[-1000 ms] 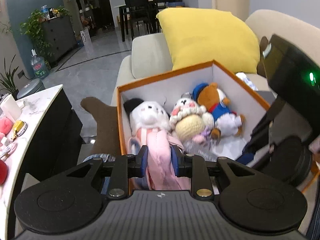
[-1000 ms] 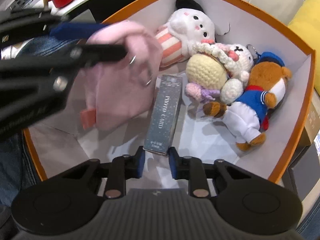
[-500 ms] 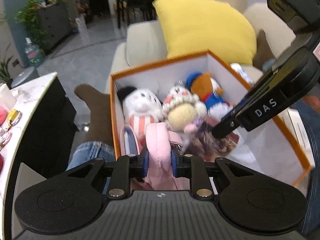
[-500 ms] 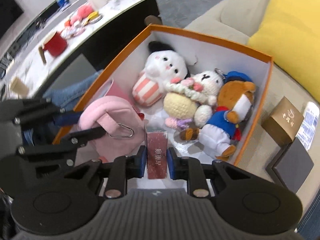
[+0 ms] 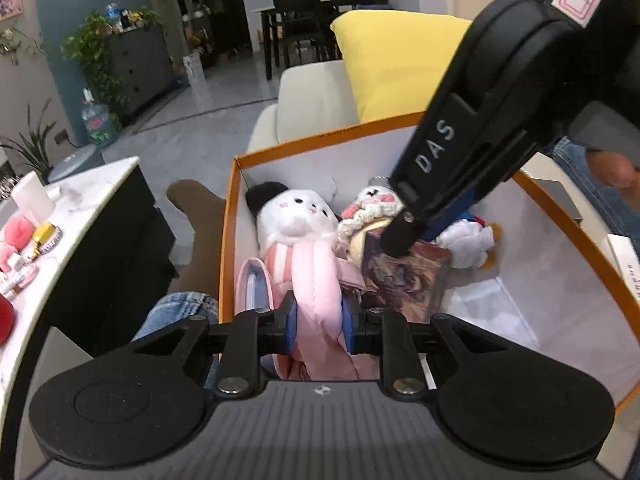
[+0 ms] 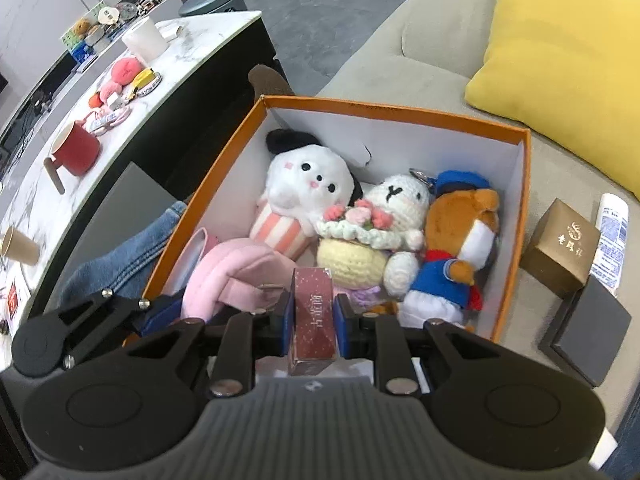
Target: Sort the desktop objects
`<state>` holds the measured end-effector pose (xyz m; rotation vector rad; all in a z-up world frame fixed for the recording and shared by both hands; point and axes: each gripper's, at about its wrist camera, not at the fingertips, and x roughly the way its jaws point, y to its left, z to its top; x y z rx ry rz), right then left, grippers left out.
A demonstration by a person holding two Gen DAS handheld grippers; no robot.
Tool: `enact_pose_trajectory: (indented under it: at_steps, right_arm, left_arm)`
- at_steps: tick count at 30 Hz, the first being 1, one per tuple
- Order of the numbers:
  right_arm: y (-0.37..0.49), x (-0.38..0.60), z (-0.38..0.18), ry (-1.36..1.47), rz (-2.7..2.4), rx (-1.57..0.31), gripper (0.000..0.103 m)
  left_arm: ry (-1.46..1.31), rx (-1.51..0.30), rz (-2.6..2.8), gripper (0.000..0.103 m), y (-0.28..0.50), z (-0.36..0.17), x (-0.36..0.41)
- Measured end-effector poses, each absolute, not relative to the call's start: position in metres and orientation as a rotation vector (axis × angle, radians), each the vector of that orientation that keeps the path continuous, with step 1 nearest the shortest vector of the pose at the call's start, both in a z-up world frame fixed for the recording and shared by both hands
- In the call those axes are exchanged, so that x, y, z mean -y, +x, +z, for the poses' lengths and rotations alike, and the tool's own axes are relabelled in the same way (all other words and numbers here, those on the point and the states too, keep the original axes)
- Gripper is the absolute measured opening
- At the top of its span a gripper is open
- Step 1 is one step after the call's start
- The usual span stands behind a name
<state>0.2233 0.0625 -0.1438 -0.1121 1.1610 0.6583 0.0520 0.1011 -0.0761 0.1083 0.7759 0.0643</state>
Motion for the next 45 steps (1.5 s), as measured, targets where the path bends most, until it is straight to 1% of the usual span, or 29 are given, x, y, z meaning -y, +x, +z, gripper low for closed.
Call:
enact_pose_trajectory:
  at_steps: [1, 3, 6, 8, 13, 14, 15, 16, 19, 20, 22, 23, 25, 26, 31, 34, 37, 40, 44, 45]
  right_arm:
    - [0.224, -0.062, -0.144, -0.093, 0.661, -1.168, 0.023]
    - [0.224, -0.059, -0.148, -0.029, 0.692, -1.219, 0.016]
    - [0.217, -0.058, -0.153, -0.025, 0.701, -1.250, 0.017]
    - [0.213, -0.057, -0.156, -0.041, 0.704, -1.246, 0.020]
    - [0.203, -0.046, -0.153, -0.061, 0.751, -1.208, 0.022]
    - [0.199, -0.044, -0.151, -0.092, 0.768, -1.198, 0.025]
    - [0.195, -0.043, -0.152, -0.127, 0.792, -1.193, 0.031]
    - [0.191, -0.042, -0.152, -0.162, 0.823, -1.190, 0.035]
    - [0.179, -0.042, -0.155, -0.293, 0.880, -1.168, 0.036]
    - [0.176, -0.045, -0.157, -0.348, 0.903, -1.162, 0.037]
    - [0.171, -0.052, -0.163, -0.455, 0.933, -1.148, 0.040]
    - [0.171, -0.056, -0.167, -0.497, 0.942, -1.148, 0.040]
    - [0.171, -0.065, -0.175, -0.575, 0.948, -1.145, 0.039]
    - [0.172, -0.070, -0.179, -0.606, 0.953, -1.144, 0.039]
    - [0.175, -0.090, -0.193, -0.687, 0.998, -1.140, 0.039]
    - [0.179, -0.097, -0.197, -0.650, 1.011, -1.164, 0.042]
    - [0.184, -0.103, -0.202, -0.598, 1.025, -1.201, 0.042]
    - [0.186, -0.108, -0.209, -0.589, 1.004, -1.210, 0.042]
    - [0.190, -0.112, -0.219, -0.598, 0.983, -1.213, 0.047]
    - [0.190, -0.113, -0.221, -0.605, 0.977, -1.212, 0.048]
  left_arm:
    - [0.089, -0.784, 0.057, 0.026, 0.051, -0.076, -0.104]
    - [0.026, -0.798, 0.045, 0.026, 0.051, -0.075, -0.112]
    - [-0.045, -0.808, 0.038, 0.027, 0.051, -0.075, -0.121]
    - [-0.062, -0.809, 0.037, 0.027, 0.049, -0.075, -0.122]
    - [-0.099, -0.809, 0.023, 0.027, 0.045, -0.075, -0.125]
    - [-0.108, -0.812, 0.019, 0.028, 0.046, -0.075, -0.126]
    - [-0.118, -0.815, 0.014, 0.028, 0.046, -0.075, -0.128]
    - [-0.126, -0.816, 0.011, 0.028, 0.046, -0.075, -0.129]
    - [-0.144, -0.820, 0.008, 0.028, 0.046, -0.073, -0.133]
    - [-0.145, -0.821, 0.003, 0.029, 0.046, -0.072, -0.133]
    - [-0.135, -0.818, -0.004, 0.035, 0.045, -0.071, -0.133]
    - [-0.132, -0.816, -0.011, 0.039, 0.044, -0.070, -0.133]
    - [-0.131, -0.818, -0.026, 0.043, 0.042, -0.068, -0.134]
    - [-0.132, -0.814, -0.035, 0.049, 0.040, -0.066, -0.134]
    - [-0.109, -0.794, -0.048, 0.049, 0.025, -0.059, -0.136]
    - [-0.077, -0.761, -0.007, 0.050, 0.015, -0.054, -0.140]
    - [-0.071, -0.742, 0.015, 0.053, 0.006, -0.048, -0.149]
    - [-0.073, -0.782, 0.035, 0.054, 0.005, -0.050, -0.158]
    - [-0.109, -0.862, 0.015, 0.054, 0.009, -0.066, -0.164]
    - [-0.115, -0.876, 0.006, 0.049, 0.009, -0.070, -0.164]
